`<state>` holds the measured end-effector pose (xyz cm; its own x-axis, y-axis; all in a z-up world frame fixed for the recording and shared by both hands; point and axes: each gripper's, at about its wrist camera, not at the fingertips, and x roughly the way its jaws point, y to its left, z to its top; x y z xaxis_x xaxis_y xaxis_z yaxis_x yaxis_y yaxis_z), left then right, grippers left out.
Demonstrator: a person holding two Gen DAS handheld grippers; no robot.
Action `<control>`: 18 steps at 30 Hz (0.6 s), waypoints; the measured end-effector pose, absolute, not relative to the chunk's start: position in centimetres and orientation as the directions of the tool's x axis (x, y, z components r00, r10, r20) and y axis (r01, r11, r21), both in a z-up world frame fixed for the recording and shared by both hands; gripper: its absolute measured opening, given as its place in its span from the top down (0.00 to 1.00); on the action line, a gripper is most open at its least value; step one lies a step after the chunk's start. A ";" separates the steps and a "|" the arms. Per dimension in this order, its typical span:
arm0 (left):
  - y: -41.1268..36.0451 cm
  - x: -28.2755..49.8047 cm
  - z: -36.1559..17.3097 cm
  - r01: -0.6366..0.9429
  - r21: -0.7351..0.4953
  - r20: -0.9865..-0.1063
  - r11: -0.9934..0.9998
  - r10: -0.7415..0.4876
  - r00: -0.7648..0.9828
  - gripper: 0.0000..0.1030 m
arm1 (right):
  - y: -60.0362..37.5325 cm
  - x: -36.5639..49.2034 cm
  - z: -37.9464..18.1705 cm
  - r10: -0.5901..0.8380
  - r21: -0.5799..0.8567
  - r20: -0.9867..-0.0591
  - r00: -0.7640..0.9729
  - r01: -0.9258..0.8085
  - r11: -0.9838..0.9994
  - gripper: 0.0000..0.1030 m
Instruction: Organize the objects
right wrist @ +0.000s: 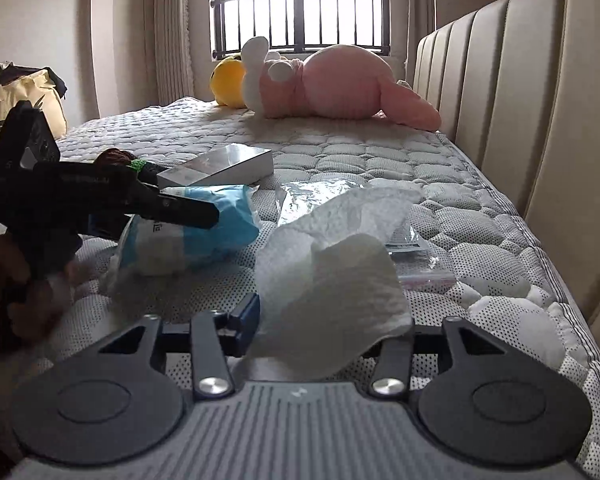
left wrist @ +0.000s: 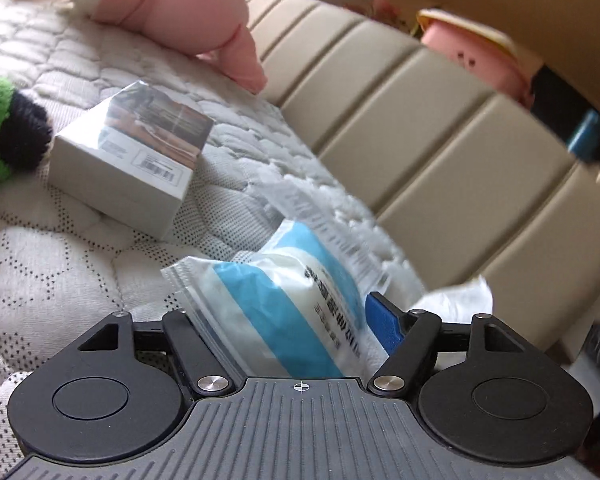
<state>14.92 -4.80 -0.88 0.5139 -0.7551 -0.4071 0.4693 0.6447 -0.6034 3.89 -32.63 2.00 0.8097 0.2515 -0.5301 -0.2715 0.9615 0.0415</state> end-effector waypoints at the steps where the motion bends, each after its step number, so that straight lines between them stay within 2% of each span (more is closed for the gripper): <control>1: -4.6 14.8 -0.9 0.470 -0.607 -0.404 0.641 -0.757 0.513 0.29 | -33.0 3.6 2.1 0.251 0.057 -0.524 0.814 -0.261 0.964 0.45; 2: -4.5 14.6 -1.0 0.472 -0.611 -0.398 0.635 -0.762 0.511 0.31 | -33.4 3.4 2.1 0.245 0.074 -0.515 0.821 -0.242 0.967 0.46; 3: -4.2 14.4 -1.1 0.472 -0.619 -0.391 0.627 -0.768 0.507 0.34 | -33.8 3.2 2.2 0.238 0.090 -0.507 0.829 -0.224 0.970 0.54; 4: -4.0 14.4 -1.2 0.468 -0.629 -0.388 0.620 -0.773 0.503 0.38 | -34.1 3.0 2.3 0.236 0.110 -0.499 0.834 -0.209 0.972 0.67; 5: -3.6 14.3 -1.4 0.460 -0.648 -0.381 0.607 -0.781 0.494 0.38 | -34.1 3.1 2.5 0.255 0.141 -0.496 0.830 -0.213 0.967 0.97; 7: -2.6 14.5 -1.8 0.431 -0.704 -0.347 0.565 -0.803 0.485 0.39 | -34.1 3.2 3.0 0.301 0.202 -0.486 0.820 -0.230 0.952 0.96; 10: -1.4 15.3 -2.6 0.380 -0.784 -0.291 0.491 -0.832 0.473 0.40 | -31.3 3.4 4.1 0.480 0.295 -0.431 0.764 -0.384 0.875 0.96; 13: -1.0 15.6 -2.9 0.370 -0.803 -0.274 0.467 -0.841 0.467 0.39 | -27.7 4.5 4.5 0.656 0.390 -0.377 0.654 -0.530 0.753 0.96; 15: -1.0 15.6 -2.8 0.373 -0.800 -0.277 0.470 -0.841 0.465 0.39 | -25.8 5.4 4.2 0.687 0.393 -0.389 0.615 -0.563 0.727 0.96; 18: -0.6 15.7 -3.0 0.363 -0.814 -0.265 0.454 -0.846 0.463 0.42 | -24.6 6.5 3.2 0.647 0.354 -0.451 0.616 -0.542 0.762 0.96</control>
<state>15.69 -0.62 -2.97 0.4630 -0.8457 -0.2654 0.3626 0.4539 -0.8139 6.54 -24.60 3.24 0.6156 0.6465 -0.4506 -0.5419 0.7624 0.3537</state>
